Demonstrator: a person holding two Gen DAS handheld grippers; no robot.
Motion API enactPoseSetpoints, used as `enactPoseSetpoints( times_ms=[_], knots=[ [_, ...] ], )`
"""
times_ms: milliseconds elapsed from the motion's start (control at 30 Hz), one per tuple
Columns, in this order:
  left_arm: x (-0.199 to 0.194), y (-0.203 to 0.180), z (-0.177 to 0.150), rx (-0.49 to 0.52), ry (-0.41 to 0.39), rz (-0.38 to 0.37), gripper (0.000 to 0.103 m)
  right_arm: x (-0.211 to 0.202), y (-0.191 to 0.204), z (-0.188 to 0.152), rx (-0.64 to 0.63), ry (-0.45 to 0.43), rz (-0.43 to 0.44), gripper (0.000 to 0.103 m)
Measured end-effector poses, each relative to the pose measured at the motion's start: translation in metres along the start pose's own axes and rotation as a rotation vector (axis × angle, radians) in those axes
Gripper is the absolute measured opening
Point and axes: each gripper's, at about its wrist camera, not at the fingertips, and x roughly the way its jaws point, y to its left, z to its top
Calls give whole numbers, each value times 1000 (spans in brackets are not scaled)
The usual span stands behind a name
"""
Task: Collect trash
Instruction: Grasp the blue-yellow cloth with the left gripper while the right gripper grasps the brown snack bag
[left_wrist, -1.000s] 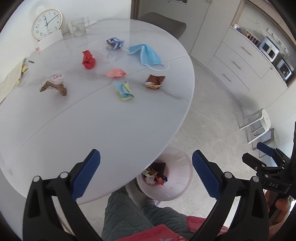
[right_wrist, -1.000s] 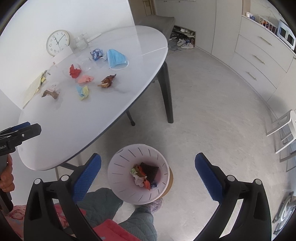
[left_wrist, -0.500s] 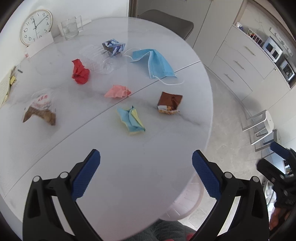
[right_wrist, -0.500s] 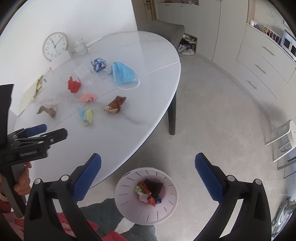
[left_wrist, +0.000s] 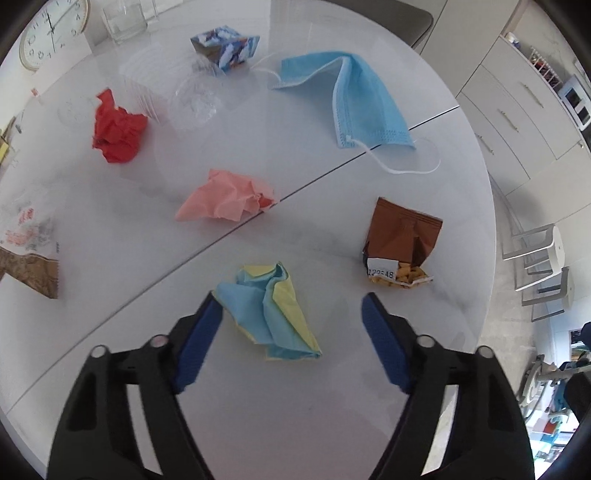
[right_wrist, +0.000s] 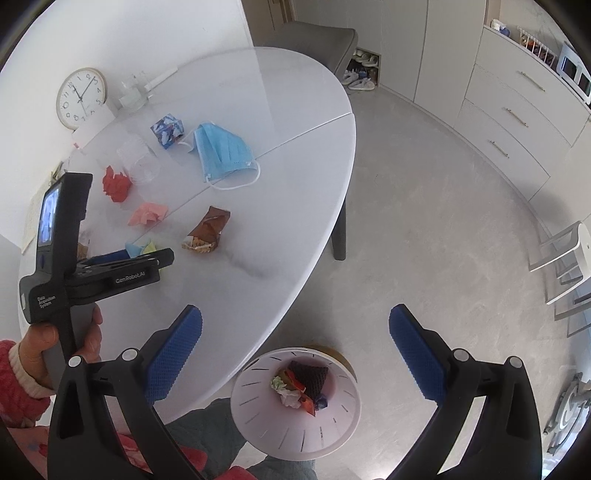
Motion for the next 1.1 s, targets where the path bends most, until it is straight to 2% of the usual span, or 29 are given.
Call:
enactPoseSetpoints(
  times_ms=[67, 100, 167, 300, 533, 700, 867, 900, 967, 1000, 1100],
  knots=[
    [3, 1, 0, -4, -7, 2, 54, 3, 1, 4, -1, 2, 1, 101],
    [3, 0, -1, 4, -16, 3, 43, 4, 2, 5, -2, 6, 4, 101],
    [3, -1, -1, 41, -28, 11, 32, 8, 5, 8, -8, 13, 10, 101],
    [0, 10, 0, 23, -19, -25, 31, 16, 17, 17, -24, 12, 21, 101],
    [-33, 39, -9, 24, -58, 5, 31, 52, 56, 39, -43, 17, 19, 101],
    [-58, 60, -14, 30, -80, 24, 31, 88, 78, 51, 32, 57, -28, 101],
    [-68, 72, -17, 46, -87, 9, 31, 115, 96, 59, 71, 75, -87, 100],
    [-68, 75, -17, 52, -84, 7, 31, 119, 100, 60, 66, 77, -100, 98],
    [-66, 77, -15, 58, -79, 1, 31, 128, 107, 62, 42, 100, -113, 70],
    [-66, 79, -14, 62, -78, 2, 31, 135, 110, 62, 31, 123, -113, 63],
    [-62, 80, -10, 80, -76, 3, 31, 132, 114, 61, 2, 101, -119, 42]
  ],
)
